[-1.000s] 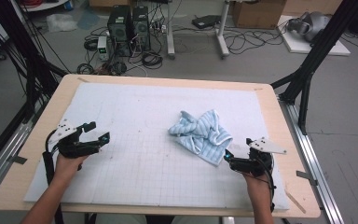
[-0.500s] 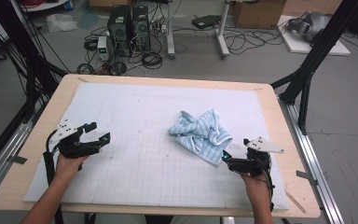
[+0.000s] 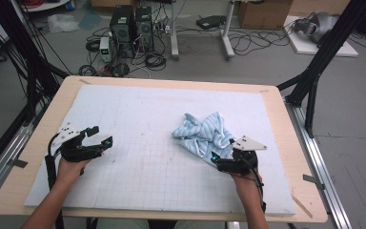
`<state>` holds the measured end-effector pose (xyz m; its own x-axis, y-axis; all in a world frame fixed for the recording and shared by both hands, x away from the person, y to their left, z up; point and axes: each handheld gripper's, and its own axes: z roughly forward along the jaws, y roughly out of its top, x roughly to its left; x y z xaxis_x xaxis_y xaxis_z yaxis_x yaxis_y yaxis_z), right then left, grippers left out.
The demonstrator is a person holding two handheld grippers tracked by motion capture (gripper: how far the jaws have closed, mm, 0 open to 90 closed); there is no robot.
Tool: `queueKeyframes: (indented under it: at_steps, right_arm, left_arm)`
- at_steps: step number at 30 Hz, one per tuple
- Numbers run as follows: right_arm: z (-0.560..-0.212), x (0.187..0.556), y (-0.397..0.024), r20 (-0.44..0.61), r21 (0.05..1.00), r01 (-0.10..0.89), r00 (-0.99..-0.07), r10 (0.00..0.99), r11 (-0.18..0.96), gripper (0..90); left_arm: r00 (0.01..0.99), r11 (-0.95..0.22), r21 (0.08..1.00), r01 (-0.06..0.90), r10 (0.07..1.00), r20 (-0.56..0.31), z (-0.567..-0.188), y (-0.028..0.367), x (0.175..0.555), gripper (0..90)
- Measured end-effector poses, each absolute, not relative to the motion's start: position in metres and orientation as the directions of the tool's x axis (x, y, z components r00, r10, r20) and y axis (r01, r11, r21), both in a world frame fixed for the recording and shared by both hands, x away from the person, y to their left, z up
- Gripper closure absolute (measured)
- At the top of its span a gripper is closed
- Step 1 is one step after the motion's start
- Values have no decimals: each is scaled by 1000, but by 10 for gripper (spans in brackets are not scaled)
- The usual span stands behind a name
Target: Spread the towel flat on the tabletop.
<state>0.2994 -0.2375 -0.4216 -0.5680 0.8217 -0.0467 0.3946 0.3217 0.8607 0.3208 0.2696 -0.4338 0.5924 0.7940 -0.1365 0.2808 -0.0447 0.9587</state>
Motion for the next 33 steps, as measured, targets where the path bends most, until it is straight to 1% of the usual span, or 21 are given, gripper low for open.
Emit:
queueKeyframes:
  at_steps: [2,6,7,8,11,13,15,16,17,18,19,23,26,27,28,30,32,33]
  right_arm:
    - [-421,307,-229,-59,854,396,-570,819,337,181]
    - [-419,325,-207,-80,838,397,-588,805,373,274]
    - [-419,325,-207,-80,838,397,-588,805,373,274]
    - [-423,337,-195,-78,815,427,-589,805,392,305]
    - [-433,352,-180,-99,769,475,-573,814,427,323]
    - [-443,362,-173,-129,725,508,-564,815,466,353]
    - [-444,365,-173,-75,741,530,-547,834,414,473]
    - [-443,365,-173,-66,736,539,-544,837,409,562]
    - [-443,365,-173,-66,736,539,-544,837,409,562]
    - [-441,361,-171,-53,731,540,-565,824,417,692]
    - [-440,359,-170,-37,729,543,-578,815,418,712]
    - [-437,347,-165,47,737,541,-639,768,406,737]
    - [-438,337,-156,89,748,529,-679,729,402,739]
    - [-438,337,-156,89,748,529,-679,729,402,739]
    - [-438,331,-150,125,755,527,-701,703,391,738]
    - [-437,324,-143,152,765,516,-725,672,384,738]
    - [-435,319,-135,174,768,511,-747,642,386,727]
    - [-435,315,-130,177,771,499,-765,619,396,697]
  left_arm:
    - [591,-44,959,280,795,-136,-434,270,321,220]
    - [588,-42,958,283,797,-139,-434,271,321,222]
    - [588,-38,959,282,797,-141,-434,271,321,222]
    - [588,-38,959,282,796,-141,-434,271,322,224]
    - [584,-36,958,285,799,-143,-434,272,322,225]
    - [585,-37,958,285,798,-144,-434,272,322,226]
    - [583,-33,958,285,799,-146,-434,272,322,226]
    - [583,-33,958,285,799,-146,-434,272,322,227]
    - [583,-33,958,285,799,-146,-434,272,322,228]
    - [582,-35,957,287,800,-145,-435,272,323,229]
    - [582,-34,957,287,800,-146,-435,272,323,229]
    - [579,-30,957,289,801,-150,-435,273,324,231]
    - [577,-23,957,288,802,-154,-435,274,323,231]
    - [577,-23,957,288,802,-154,-435,274,323,231]
    - [572,-18,957,289,805,-158,-435,275,324,231]
    - [570,-16,957,289,806,-159,-434,276,324,231]
    - [568,-13,957,289,807,-161,-434,276,324,232]
    - [566,-12,958,288,809,-160,-434,277,324,232]
